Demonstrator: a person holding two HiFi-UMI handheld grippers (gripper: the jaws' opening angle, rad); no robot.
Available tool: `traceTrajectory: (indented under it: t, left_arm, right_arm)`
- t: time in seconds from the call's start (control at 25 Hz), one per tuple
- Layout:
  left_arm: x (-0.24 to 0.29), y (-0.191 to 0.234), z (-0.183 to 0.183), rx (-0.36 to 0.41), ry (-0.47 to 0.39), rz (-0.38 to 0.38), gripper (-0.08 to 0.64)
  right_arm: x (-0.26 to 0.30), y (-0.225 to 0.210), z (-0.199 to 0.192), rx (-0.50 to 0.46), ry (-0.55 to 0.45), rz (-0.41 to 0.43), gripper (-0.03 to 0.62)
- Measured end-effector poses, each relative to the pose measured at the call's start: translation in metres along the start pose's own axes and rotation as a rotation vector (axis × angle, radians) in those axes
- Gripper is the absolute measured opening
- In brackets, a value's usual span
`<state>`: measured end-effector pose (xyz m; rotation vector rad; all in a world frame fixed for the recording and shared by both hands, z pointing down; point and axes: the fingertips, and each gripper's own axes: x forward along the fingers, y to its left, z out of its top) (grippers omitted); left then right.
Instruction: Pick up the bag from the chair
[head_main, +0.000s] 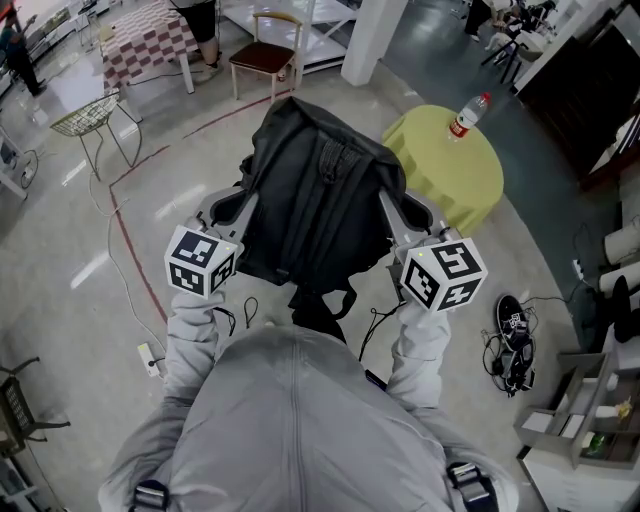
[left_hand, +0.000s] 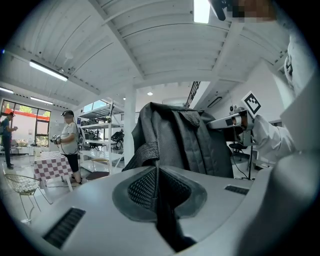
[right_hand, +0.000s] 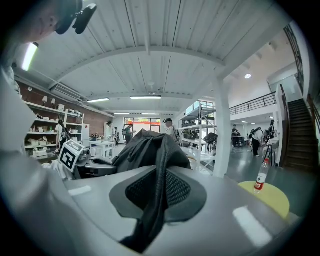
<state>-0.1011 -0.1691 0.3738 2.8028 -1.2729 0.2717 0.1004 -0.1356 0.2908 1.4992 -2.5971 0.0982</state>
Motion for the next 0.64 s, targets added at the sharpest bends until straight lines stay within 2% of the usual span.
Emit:
traceTrajectory:
  t: [0.64]
  left_arm:
    - [0.006,0.008,-0.014,-0.031,0.016,-0.013,0.023]
  right_arm:
    - [0.011,0.003,-0.009,0.004,0.032,0.001,0.043]
